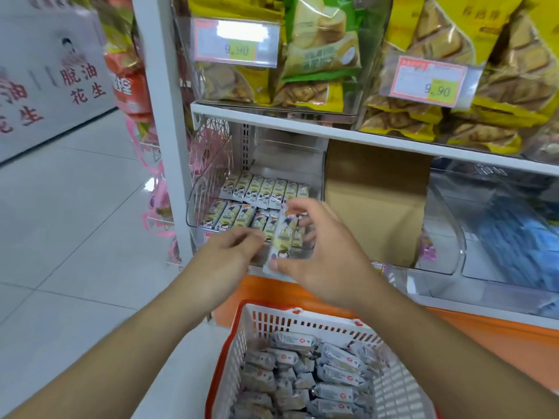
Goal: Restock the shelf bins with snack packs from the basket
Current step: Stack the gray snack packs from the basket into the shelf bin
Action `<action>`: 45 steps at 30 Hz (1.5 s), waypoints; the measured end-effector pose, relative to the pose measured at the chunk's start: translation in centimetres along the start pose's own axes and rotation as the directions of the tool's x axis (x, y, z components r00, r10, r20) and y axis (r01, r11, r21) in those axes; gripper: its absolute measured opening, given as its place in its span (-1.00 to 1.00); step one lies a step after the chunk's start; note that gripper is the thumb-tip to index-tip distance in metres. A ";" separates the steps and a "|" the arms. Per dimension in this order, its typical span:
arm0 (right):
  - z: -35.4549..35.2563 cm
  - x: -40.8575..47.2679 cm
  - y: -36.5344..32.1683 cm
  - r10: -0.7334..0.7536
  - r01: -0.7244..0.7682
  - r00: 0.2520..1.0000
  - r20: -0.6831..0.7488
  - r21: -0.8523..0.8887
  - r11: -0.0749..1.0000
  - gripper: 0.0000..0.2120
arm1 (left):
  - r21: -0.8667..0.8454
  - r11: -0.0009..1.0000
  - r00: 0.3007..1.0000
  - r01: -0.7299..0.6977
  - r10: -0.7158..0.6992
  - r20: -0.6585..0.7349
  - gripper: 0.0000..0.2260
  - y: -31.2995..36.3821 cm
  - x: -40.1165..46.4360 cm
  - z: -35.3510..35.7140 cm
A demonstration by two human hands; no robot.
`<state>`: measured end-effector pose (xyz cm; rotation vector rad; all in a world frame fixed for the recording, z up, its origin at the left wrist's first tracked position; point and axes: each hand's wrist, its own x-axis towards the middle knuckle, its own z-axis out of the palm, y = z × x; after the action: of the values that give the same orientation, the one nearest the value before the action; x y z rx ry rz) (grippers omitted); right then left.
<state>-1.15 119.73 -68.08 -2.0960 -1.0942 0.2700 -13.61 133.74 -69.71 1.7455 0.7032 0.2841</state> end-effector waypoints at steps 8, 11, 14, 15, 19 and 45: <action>4.4 11.5 1.7 0.180 -0.149 0.971 0.159 -0.188 0.971 -0.05 | 0.824 0.547 0.973 -0.149 0.227 0.026 -0.52 -3.8 2.6 -3.8; 6.4 13.2 3.2 0.225 -0.172 0.951 0.214 -0.240 0.955 -0.08 | 0.812 0.566 0.970 -0.144 0.243 0.002 -0.57 -3.4 2.5 -3.9; 7.7 14.2 3.8 0.226 -0.170 0.946 0.234 -0.236 0.957 -0.08 | 0.814 0.567 0.973 -0.129 0.230 -0.006 -0.59 -3.3 2.6 -3.9; 7.9 14.4 3.8 0.222 -0.170 0.945 0.241 -0.219 0.961 -0.08 | 0.816 0.563 0.973 -0.129 0.232 -0.006 -0.59 -3.3 2.6 -3.8; 7.8 14.3 3.6 0.207 -0.150 0.945 0.254 -0.226 0.962 -0.08 | 0.804 0.581 0.972 -0.124 0.233 -0.019 -0.55 -3.1 2.5 -3.4; 15.1 -14.8 17.6 0.397 -0.303 0.707 0.585 -0.257 0.918 -0.83 | 0.644 0.736 0.931 0.208 -0.352 0.102 -0.20 -21.4 -3.2 8.4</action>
<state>-6.73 109.70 -93.09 -2.4084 -1.0764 1.1938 -18.26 128.35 -91.73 2.2124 0.9577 -0.4061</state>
